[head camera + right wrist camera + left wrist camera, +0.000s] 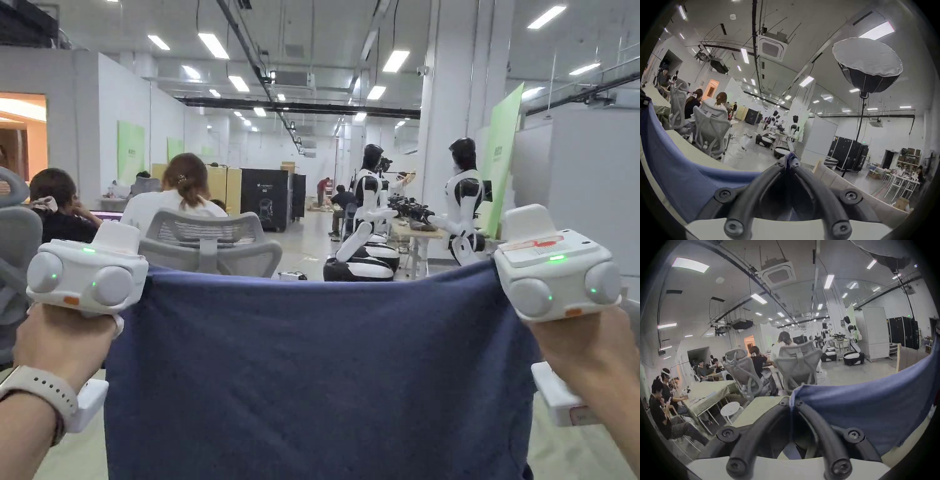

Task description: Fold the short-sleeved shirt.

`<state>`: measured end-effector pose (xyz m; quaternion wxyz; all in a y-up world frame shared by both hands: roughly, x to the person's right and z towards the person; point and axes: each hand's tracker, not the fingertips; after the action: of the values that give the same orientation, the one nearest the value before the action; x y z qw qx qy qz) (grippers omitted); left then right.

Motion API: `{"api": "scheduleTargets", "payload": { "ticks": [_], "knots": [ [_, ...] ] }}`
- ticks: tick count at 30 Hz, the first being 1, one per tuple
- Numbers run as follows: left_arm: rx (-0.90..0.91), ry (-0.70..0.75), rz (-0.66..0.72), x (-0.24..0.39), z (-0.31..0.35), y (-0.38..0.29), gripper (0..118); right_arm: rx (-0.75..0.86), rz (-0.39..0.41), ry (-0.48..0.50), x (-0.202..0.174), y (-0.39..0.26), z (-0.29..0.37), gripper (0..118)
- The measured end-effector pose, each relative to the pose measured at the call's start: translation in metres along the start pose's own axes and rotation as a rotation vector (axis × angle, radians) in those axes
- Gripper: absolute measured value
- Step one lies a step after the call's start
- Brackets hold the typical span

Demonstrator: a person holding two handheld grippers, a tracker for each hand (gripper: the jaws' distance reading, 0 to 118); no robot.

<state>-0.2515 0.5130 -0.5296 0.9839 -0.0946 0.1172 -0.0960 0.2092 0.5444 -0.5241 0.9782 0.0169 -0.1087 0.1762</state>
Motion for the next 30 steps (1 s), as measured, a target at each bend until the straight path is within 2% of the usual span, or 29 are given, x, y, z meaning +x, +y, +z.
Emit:
{"api": "scheduleTargets", "payload": {
  "ticks": [7, 15, 20, 26, 30],
  "knots": [
    [0.098, 0.037, 0.008, -0.008, -0.014, 0.055, 0, 0.064, -0.085, -0.031, 0.013, 0.048, -0.037, 2],
    [0.129, 0.055, 0.000, -0.008, -0.032, 0.081, 0, 0.115, -0.086, -0.043, 0.012, 0.079, -0.047, 2],
    [0.087, 0.047, -0.022, -0.001, -0.049, 0.055, 0, 0.097, -0.079, -0.033, 0.002, 0.052, -0.044, 2],
    [0.014, -0.006, 0.026, 0.018, -0.044, -0.027, 0, 0.018, -0.172, 0.002, -0.008, -0.024, -0.025, 2],
    [-0.020, -0.025, 0.006, 0.019, -0.023, -0.054, 0, -0.012, -0.172, 0.019, 0.000, -0.048, -0.007, 2]
  ]
}}
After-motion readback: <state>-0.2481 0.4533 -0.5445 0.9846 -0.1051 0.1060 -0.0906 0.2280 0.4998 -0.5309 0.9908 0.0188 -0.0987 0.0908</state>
